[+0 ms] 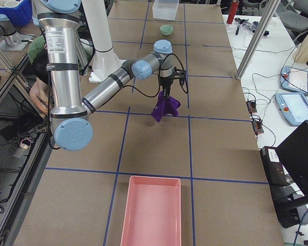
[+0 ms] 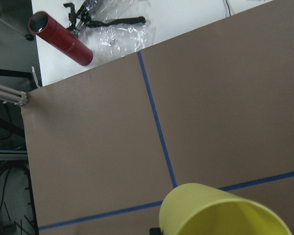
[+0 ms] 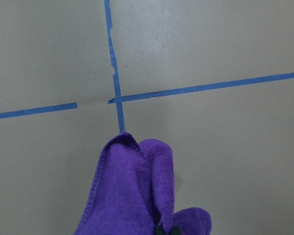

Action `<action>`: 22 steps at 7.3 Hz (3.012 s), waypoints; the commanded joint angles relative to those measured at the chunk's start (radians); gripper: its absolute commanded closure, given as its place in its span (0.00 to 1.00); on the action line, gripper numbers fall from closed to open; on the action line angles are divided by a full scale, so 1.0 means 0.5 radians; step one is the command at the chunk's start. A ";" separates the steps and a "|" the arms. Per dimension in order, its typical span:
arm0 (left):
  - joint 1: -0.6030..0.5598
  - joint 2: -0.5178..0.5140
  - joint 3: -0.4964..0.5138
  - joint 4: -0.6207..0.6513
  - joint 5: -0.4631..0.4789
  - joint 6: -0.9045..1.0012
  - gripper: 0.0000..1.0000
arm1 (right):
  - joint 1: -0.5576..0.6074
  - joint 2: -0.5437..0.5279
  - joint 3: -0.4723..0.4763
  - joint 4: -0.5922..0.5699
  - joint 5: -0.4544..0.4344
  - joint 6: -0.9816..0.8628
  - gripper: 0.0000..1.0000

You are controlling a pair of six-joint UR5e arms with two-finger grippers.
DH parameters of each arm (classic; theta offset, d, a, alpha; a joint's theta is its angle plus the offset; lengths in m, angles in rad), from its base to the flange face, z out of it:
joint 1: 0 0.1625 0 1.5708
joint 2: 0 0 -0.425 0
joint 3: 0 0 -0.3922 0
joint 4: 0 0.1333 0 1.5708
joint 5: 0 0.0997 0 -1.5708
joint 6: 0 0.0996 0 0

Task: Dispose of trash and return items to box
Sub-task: 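Carry the cloth toward the pink bin while the left gripper holds the cup, then lower the cloth into the pink bin and release it with the right gripper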

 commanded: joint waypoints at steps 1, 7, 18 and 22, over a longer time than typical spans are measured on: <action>-0.041 0.348 0.051 -0.022 -0.035 0.109 1.00 | 0.401 0.105 0.077 -0.247 0.288 -0.308 1.00; -0.016 0.702 0.496 -0.761 -0.344 -0.093 1.00 | 1.166 0.152 0.089 -0.826 0.741 -1.276 1.00; 0.383 0.712 0.707 -1.206 -0.479 -0.306 0.56 | 1.489 0.093 -0.104 -0.969 0.701 -2.012 1.00; 0.380 0.712 0.622 -1.219 -0.473 -0.309 0.38 | 1.495 0.090 -0.110 -0.969 0.685 -2.021 1.00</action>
